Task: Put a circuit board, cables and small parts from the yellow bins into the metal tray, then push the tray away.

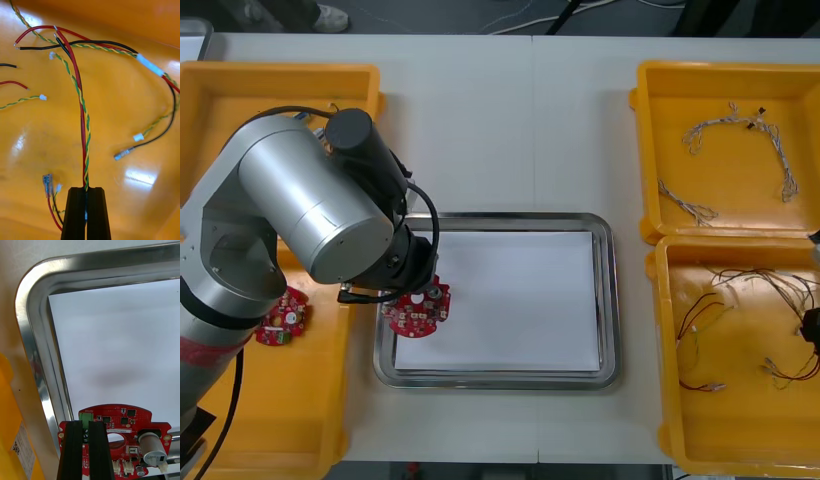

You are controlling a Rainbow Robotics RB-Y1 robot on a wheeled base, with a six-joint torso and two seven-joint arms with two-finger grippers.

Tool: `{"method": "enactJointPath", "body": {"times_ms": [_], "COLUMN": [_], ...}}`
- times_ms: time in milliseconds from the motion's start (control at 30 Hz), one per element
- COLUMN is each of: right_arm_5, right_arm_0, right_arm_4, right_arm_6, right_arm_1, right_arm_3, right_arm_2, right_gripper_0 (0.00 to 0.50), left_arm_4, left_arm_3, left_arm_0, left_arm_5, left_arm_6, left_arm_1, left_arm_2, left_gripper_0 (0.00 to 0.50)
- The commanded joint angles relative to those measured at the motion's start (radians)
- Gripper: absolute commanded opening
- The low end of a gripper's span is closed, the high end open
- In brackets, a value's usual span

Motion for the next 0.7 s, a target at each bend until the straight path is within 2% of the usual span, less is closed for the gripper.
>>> {"method": "enactJointPath", "body": {"times_ms": [33,267,467,600,700], "right_arm_5": [0.072,0.152,0.224,0.276,0.290], "right_arm_0": [-0.045,-0.069,-0.126,-0.161,-0.180], "right_arm_4": [-0.020,-0.009,-0.002,-0.021,-0.066], "right_arm_6": [0.023,0.035,0.050,0.070,0.089], "right_arm_1": [-0.021,-0.021,-0.021,-0.021,-0.021], "right_arm_3": [-0.064,-0.159,-0.232,-0.272,-0.289], "right_arm_2": [-0.105,-0.174,-0.167,-0.147,-0.138], "right_gripper_0": [0.000,0.000,0.000,0.000,0.000], "left_arm_4": [-0.032,-0.035,-0.043,-0.043,-0.060], "left_arm_3": [-0.005,0.011,0.014,0.014,0.014], "left_arm_0": [-0.039,-0.039,-0.038,-0.035,-0.027], "left_arm_5": [0.007,-0.006,-0.029,-0.040,-0.055], "left_arm_6": [0.003,0.009,0.014,0.015,0.018], "left_arm_1": [-0.017,-0.016,-0.017,-0.017,-0.010], "left_arm_2": [-0.054,-0.091,-0.111,-0.114,-0.128], "left_gripper_0": [0.000,0.000,0.000,0.000,0.000]}}
